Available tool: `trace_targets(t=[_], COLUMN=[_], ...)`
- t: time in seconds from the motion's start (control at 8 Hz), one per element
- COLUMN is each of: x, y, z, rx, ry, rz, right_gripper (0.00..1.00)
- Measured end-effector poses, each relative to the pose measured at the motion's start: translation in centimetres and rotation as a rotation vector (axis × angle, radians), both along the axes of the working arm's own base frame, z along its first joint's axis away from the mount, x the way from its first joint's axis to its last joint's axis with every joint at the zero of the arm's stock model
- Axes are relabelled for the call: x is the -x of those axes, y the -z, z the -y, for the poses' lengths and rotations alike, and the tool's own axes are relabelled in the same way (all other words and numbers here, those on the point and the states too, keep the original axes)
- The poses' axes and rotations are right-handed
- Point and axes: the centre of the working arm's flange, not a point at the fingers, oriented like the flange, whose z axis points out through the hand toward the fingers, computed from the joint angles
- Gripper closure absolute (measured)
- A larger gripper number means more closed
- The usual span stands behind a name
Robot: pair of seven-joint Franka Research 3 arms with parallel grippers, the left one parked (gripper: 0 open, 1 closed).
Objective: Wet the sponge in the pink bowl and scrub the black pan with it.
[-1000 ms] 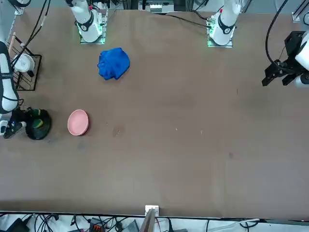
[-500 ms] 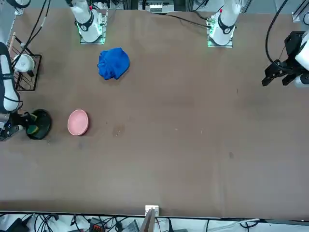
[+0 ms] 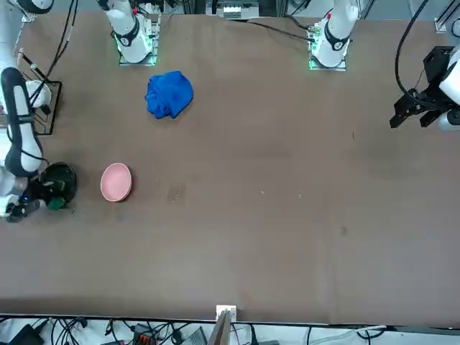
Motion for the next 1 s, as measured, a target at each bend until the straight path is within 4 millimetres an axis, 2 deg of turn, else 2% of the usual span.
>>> trace_targets(t=[0.25, 0.5, 0.75, 1.0], x=[0.5, 2.1, 3.6, 4.9], y=[-0.7, -0.1, 0.8, 0.9], z=[-1.1, -1.0, 1.0, 4.5], rx=[-0.024, -0.037, -0.049, -0.014], ry=[-0.003, 0.004, 0.005, -0.021], rz=[-0.063, -0.103, -0.121, -0.107], right_gripper=[0.92, 0.92, 0.92, 0.92])
